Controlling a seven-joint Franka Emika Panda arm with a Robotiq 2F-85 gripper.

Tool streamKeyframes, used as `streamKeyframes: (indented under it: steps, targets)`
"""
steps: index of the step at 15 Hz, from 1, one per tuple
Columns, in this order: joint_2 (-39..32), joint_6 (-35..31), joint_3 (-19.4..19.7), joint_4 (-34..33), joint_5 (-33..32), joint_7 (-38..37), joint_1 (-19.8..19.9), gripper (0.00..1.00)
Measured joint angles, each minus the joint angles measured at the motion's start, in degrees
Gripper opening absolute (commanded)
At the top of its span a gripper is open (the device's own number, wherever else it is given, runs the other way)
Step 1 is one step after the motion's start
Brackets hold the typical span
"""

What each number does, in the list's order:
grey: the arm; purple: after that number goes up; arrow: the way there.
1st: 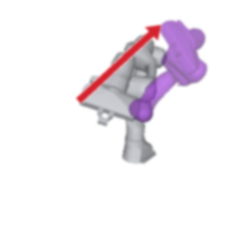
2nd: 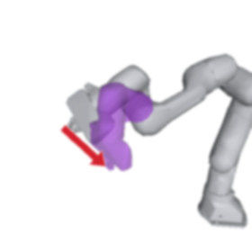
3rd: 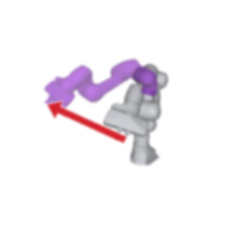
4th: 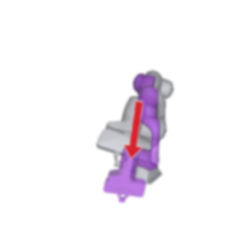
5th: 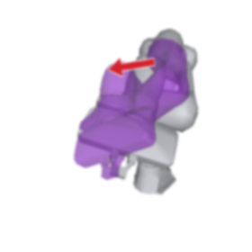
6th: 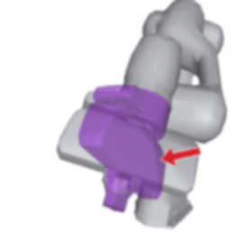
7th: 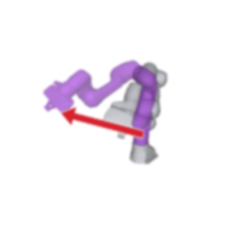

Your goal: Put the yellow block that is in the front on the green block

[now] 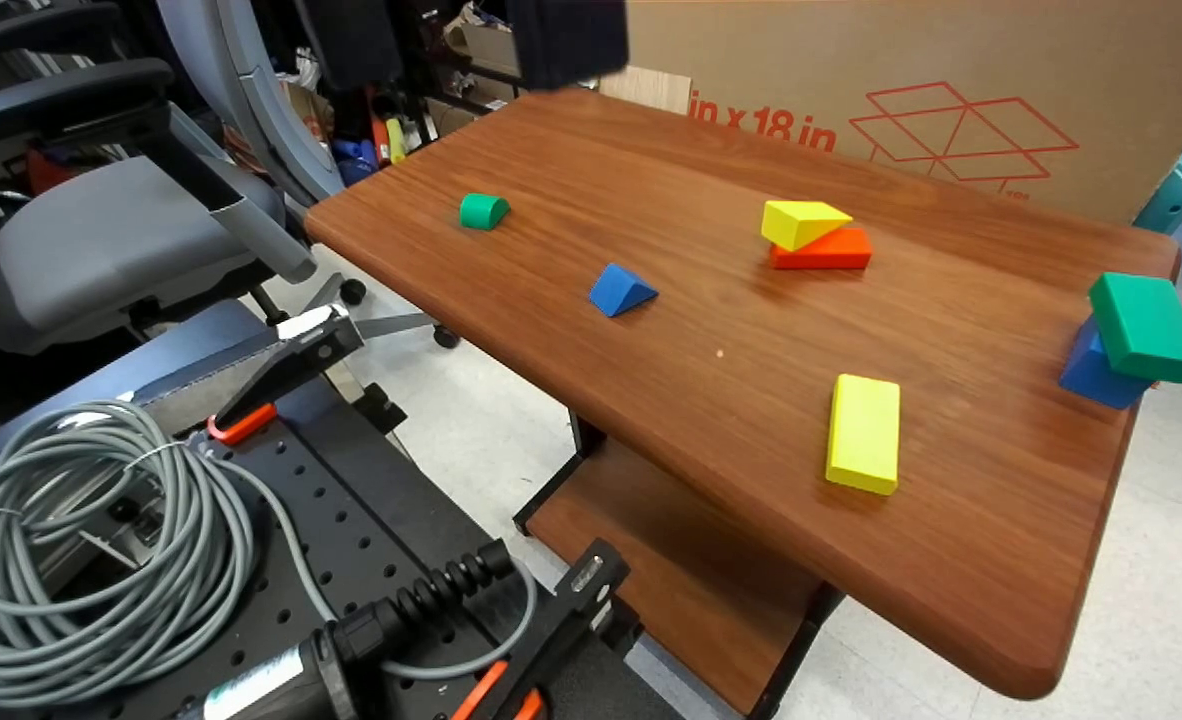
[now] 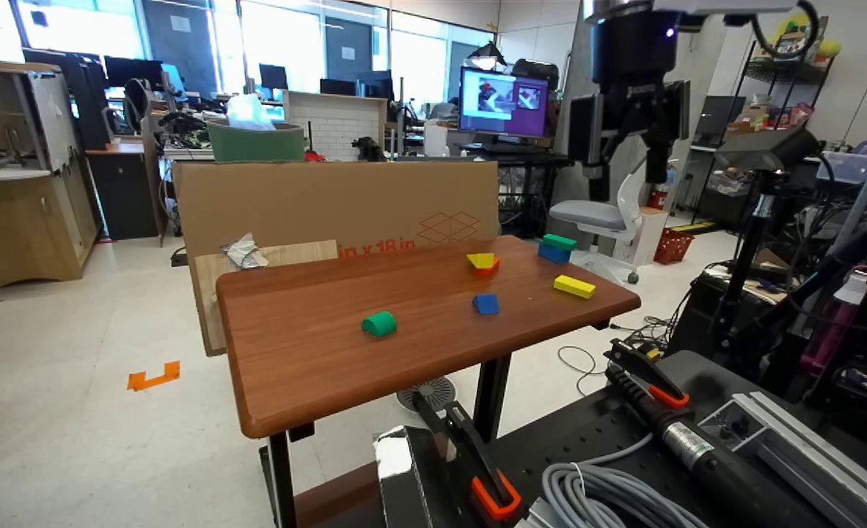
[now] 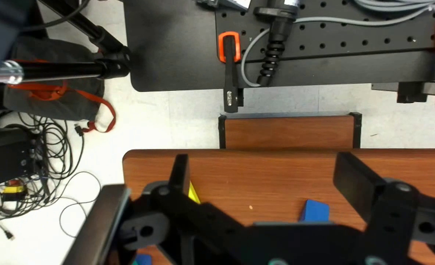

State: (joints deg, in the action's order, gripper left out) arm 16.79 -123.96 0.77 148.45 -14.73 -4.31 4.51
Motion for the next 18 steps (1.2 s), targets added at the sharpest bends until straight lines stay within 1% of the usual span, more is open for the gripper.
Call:
streamKeyframes:
  steps: [4,7,9,13,16,18]
  targets:
    - [-11.0,-0.8,0.3,-7.1,1.3,0.4,-0.2,1.00]
    - [-16.8,-1.3,1.5,-11.8,1.1,3.0,-0.1,1.00]
    - [-18.9,-1.3,2.4,-13.4,-0.6,4.8,0.1,1.00]
    - [-20.6,-2.8,3.8,-13.6,-7.4,7.3,0.2,1.00]
    - [-22.4,-7.5,4.9,-13.7,-12.0,8.2,0.5,1.00]
    - [-24.1,-10.7,5.5,-14.2,-12.9,8.6,0.8,1.00]
